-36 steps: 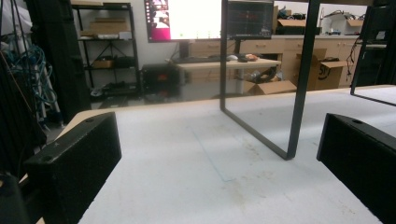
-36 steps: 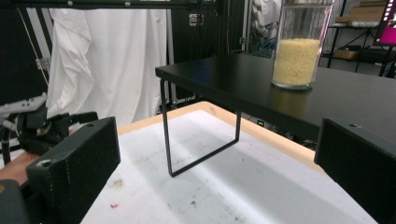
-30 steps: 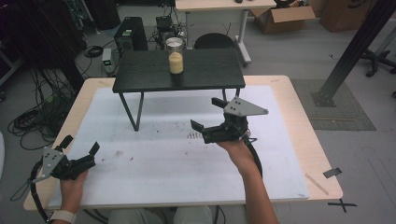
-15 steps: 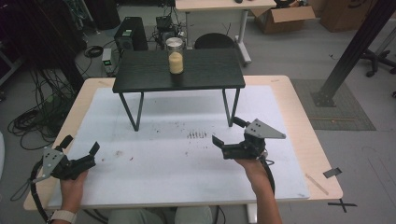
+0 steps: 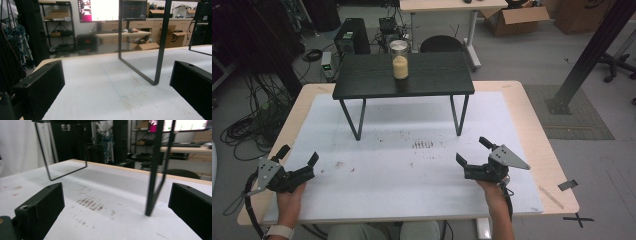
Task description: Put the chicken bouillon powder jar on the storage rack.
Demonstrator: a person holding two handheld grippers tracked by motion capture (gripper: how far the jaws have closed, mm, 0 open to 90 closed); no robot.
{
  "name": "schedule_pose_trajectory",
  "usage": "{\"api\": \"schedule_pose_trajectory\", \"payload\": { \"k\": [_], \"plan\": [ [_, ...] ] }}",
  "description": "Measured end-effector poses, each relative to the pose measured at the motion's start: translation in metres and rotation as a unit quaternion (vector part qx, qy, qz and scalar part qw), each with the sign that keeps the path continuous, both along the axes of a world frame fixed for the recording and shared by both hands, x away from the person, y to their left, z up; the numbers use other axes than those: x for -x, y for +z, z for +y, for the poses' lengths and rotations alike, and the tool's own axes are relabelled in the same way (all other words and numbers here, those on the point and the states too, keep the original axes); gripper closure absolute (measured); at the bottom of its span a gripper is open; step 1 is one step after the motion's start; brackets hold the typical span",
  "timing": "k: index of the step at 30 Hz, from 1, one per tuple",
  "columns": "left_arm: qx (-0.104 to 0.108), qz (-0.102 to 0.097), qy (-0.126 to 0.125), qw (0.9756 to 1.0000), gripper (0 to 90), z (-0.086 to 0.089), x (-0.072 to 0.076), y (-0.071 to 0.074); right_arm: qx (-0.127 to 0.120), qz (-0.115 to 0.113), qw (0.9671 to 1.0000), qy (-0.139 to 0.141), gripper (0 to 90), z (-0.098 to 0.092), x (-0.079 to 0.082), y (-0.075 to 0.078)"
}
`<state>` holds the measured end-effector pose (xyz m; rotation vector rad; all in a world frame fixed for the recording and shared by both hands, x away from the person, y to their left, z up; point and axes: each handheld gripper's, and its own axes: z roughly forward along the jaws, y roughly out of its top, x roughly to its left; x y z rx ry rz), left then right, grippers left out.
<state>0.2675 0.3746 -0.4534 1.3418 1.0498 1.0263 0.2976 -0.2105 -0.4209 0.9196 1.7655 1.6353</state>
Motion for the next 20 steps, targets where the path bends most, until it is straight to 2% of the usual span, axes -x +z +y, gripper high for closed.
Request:
{"api": "schedule_pose_trajectory", "payload": {
  "k": [4, 13, 20],
  "plan": [
    [-0.001, 0.0, 0.0, 1.0, 0.2, 0.0, 0.0, 0.0, -0.001, -0.012, 0.9997, -0.023, 0.2, -0.007, 0.003, -0.01],
    [0.0, 0.0, 0.001, 1.0, 0.2, 0.0, 0.0, 0.0, 0.006, -0.012, 0.9991, -0.04, 0.3, -0.009, 0.007, -0.027],
    [0.0, -0.002, 0.001, 1.0, 0.2, 0.0, 0.0, 0.0, 0.005, -0.041, 0.9974, -0.059, 0.8, -0.009, 0.014, -0.03]
  ]
}}
